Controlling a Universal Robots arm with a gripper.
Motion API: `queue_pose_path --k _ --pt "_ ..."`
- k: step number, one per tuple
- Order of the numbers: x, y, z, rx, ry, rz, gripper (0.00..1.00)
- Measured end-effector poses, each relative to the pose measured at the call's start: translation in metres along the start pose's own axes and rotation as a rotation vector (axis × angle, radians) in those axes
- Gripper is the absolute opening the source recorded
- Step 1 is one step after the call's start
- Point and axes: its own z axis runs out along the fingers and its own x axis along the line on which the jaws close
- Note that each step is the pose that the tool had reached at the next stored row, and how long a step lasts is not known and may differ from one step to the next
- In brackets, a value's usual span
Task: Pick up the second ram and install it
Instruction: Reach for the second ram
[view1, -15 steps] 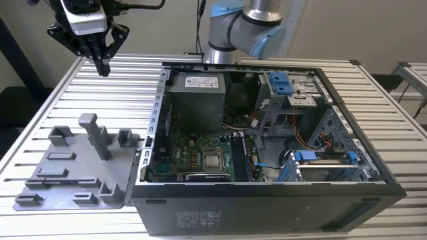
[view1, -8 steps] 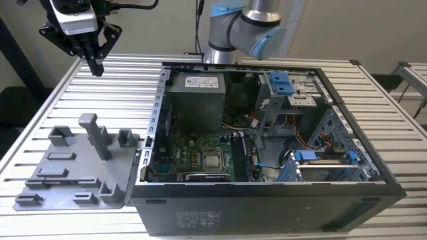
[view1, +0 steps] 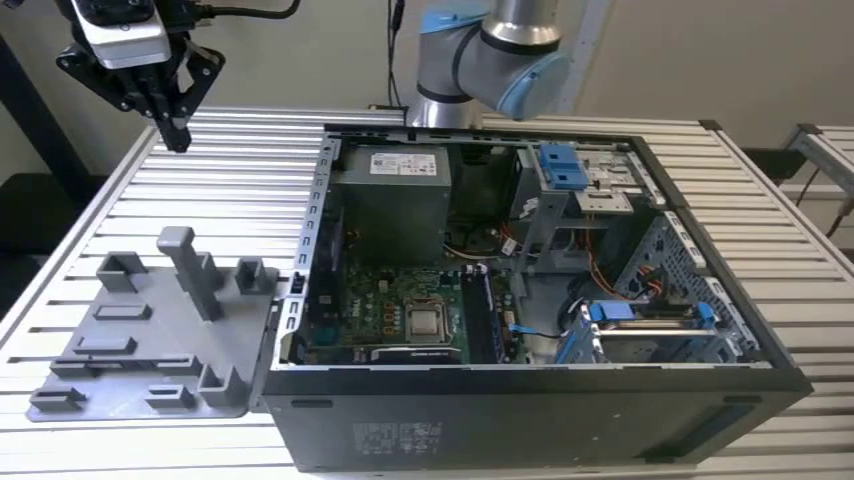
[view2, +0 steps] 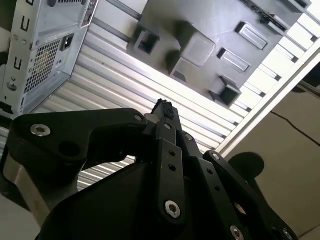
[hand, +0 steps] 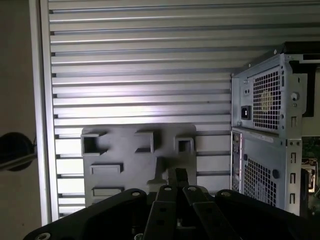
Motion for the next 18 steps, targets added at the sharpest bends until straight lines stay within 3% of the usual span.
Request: queue_pose_path --k 8,13,18 --pt "0.0146 -0.0006 0.0000 0.0000 0.0001 -0.001 0.11" --pt "0.0157 -0.0007 0.0000 0.0000 0.0001 -0.001 0.11" --pt "0.0241 -0.0010 0.0002 0.0000 0.0007 -0.001 0.11"
